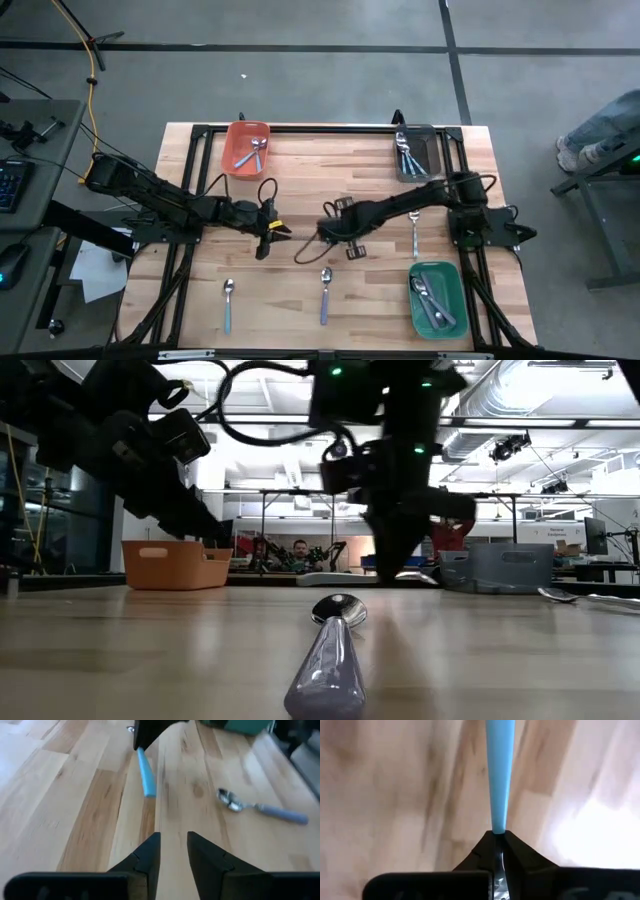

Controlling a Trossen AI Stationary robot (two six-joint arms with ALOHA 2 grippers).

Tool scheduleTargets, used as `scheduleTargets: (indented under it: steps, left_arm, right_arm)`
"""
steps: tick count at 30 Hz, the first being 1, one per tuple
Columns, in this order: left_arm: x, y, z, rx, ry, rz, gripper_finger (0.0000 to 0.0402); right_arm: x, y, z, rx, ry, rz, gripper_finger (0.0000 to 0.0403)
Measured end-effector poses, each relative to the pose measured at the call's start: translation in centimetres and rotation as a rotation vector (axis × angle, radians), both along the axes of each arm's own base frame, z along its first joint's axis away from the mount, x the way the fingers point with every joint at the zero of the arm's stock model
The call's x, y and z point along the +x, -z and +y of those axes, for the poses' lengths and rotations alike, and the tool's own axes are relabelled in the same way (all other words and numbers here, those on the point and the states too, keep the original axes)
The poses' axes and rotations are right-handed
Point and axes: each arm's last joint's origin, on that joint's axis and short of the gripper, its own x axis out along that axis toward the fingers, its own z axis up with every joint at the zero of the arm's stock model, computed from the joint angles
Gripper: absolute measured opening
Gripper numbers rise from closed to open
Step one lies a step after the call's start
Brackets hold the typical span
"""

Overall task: Sort silverware by color (type)
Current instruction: Put the blue spoon into the orange bin

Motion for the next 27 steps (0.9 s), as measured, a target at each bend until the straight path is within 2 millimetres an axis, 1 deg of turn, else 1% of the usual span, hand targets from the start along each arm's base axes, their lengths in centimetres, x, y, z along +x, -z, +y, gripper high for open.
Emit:
scheduleTargets:
  steps: [2,5,8,11,14,21,27]
  left_arm:
    - [0.1,-0.2,0.3,-0.047,-0.026,-0.014,0.0101]
    - [0.4,-0.6,0.9,-0.148,-0.055,-0.047,0.0123]
    - [0.6,-0.9,1.6,-0.263,-0.084,-0.072,0.0147]
    - [0.7,-1.0,2.2,-0.364,-0.088,-0.06,0.017]
    - [0.9,-1.3,2.6,-0.446,-0.063,-0.038,0.0185]
    - [2.1,-2.5,3.2,-0.436,-0.073,0.021,0.0189]
    - [2.8,-3.4,3.2,-0.439,-0.054,0.047,0.0189]
  right_arm:
    - [-0.7,0.0,0.7,-0.064,0.001,-0.01,0.0001]
    - [-1.0,-0.7,1.7,-0.151,-0.018,-0.063,0.0001]
    - [-1.0,-1.0,2.7,-0.223,-0.06,-0.082,0.0001]
    - [-0.6,-1.3,3.3,-0.268,-0.116,-0.13,0.0001]
    - [-0.2,-1.5,3.4,-0.307,-0.163,-0.152,0.0]
    - [1.0,-1.9,2.9,-0.334,-0.232,-0.23,0.0]
    - [1.5,-2.1,2.6,-0.365,-0.252,-0.266,0.0]
